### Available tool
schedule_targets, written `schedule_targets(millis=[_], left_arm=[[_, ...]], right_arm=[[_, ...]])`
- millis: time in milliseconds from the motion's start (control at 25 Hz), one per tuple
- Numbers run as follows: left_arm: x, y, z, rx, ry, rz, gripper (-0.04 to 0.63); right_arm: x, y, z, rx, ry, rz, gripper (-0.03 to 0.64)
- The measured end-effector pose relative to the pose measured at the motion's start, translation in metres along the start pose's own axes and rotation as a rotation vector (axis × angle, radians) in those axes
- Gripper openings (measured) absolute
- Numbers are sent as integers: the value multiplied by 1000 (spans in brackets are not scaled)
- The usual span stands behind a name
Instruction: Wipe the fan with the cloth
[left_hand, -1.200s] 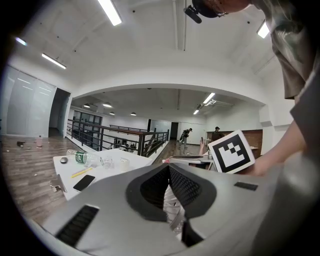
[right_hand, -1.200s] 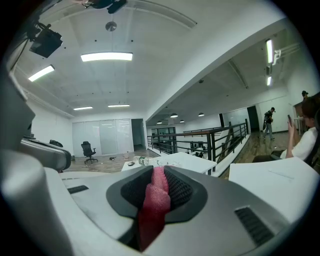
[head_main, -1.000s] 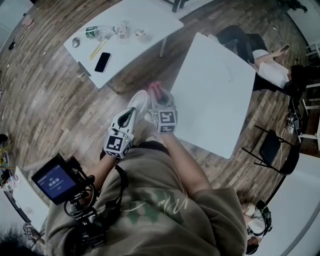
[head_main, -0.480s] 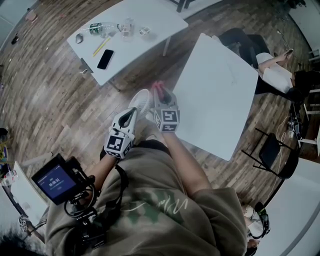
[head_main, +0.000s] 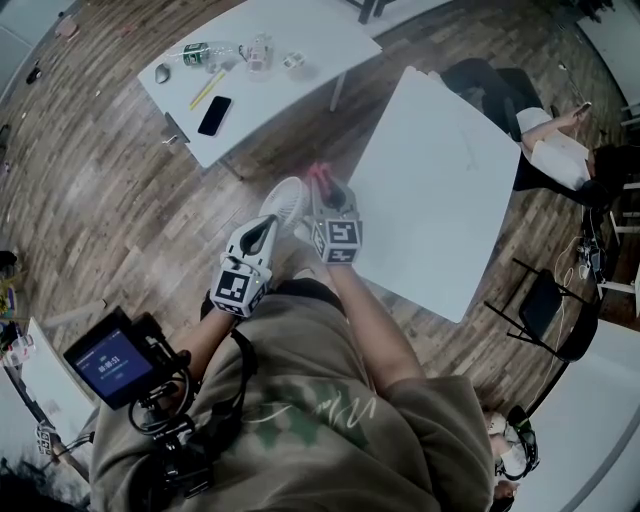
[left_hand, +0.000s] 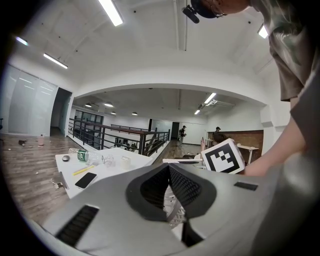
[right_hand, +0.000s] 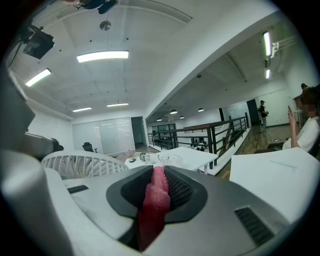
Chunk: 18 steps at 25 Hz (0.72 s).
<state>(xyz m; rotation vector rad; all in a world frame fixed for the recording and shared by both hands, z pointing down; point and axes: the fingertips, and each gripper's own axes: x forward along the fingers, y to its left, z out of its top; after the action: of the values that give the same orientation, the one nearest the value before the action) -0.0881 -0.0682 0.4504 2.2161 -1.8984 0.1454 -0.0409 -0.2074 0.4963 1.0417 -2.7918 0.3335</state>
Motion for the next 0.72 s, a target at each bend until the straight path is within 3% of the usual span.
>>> schedule_targets(millis=[480,720], left_arm=[[-2,-2,5,15,2,-13,20],[-1,-11,3,24,0,-42,20]], right_arm=[[-8,-3,-30,9,55,-14,83],[-35,-10,-6,0,-11,-46,83]])
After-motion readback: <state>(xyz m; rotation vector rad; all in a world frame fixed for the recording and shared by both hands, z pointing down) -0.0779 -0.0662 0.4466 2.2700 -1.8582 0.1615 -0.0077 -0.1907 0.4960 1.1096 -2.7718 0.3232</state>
